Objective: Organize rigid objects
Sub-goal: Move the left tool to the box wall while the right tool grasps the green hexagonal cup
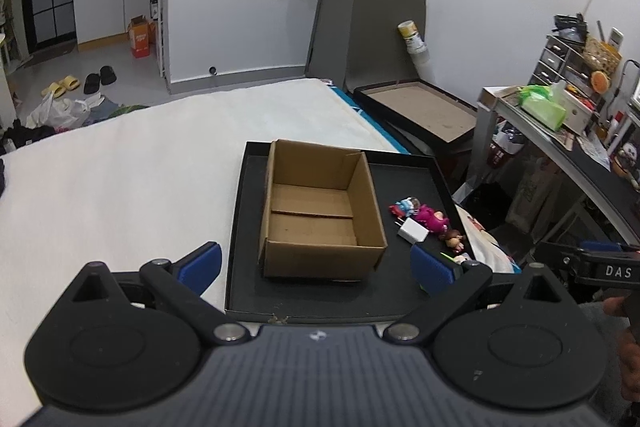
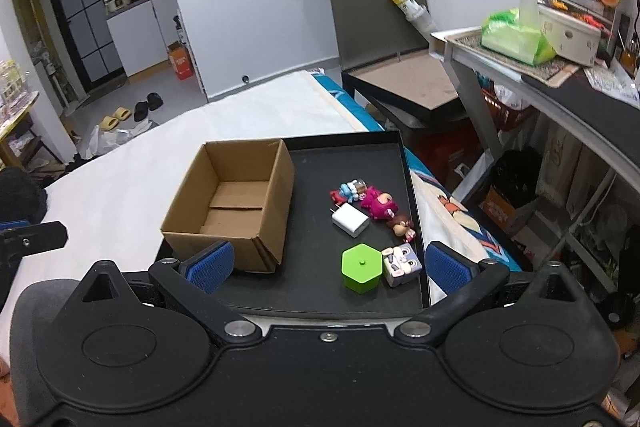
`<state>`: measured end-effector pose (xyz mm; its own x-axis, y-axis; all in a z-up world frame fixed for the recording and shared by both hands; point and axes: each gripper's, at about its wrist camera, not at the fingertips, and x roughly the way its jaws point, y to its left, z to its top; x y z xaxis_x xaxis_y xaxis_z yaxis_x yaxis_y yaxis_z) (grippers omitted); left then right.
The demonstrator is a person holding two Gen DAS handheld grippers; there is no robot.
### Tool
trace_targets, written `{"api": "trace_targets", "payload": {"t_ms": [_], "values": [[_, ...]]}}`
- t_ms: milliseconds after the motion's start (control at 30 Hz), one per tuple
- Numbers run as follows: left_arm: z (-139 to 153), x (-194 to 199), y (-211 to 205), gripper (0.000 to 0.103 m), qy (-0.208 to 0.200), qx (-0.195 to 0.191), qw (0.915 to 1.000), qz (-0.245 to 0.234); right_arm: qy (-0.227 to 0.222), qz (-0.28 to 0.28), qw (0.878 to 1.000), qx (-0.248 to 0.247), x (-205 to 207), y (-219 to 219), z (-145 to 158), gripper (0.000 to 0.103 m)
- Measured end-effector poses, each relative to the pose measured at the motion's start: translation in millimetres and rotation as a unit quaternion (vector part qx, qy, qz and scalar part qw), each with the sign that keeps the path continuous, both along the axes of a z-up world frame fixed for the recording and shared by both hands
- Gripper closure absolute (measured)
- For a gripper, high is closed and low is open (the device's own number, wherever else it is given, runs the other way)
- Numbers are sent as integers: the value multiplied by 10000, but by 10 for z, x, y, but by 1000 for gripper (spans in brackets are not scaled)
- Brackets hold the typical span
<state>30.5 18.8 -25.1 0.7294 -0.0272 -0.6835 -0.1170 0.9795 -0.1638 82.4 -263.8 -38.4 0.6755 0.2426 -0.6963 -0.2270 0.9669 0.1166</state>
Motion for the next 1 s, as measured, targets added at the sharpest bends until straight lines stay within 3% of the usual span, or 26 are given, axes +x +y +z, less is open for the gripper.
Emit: {"api": "trace_targets", "payload": {"t_ms": [467, 700, 833, 1000], "values": [[-381, 364, 303, 5, 256, -285, 9990, 248, 509, -498, 9973, 207, 373, -48, -369, 0], [-557, 548, 431, 6, 426, -394, 9977, 342, 849, -727, 9905, 806, 590, -198, -496, 0], [-660, 659, 482, 6, 517, -400, 9974, 312, 1004, -1006, 9859, 882, 732, -258, -627, 0], [-795, 819, 524, 14, 672, -443, 9963, 292, 1260, -1112, 9802, 1051, 889, -244, -843, 2]]}}
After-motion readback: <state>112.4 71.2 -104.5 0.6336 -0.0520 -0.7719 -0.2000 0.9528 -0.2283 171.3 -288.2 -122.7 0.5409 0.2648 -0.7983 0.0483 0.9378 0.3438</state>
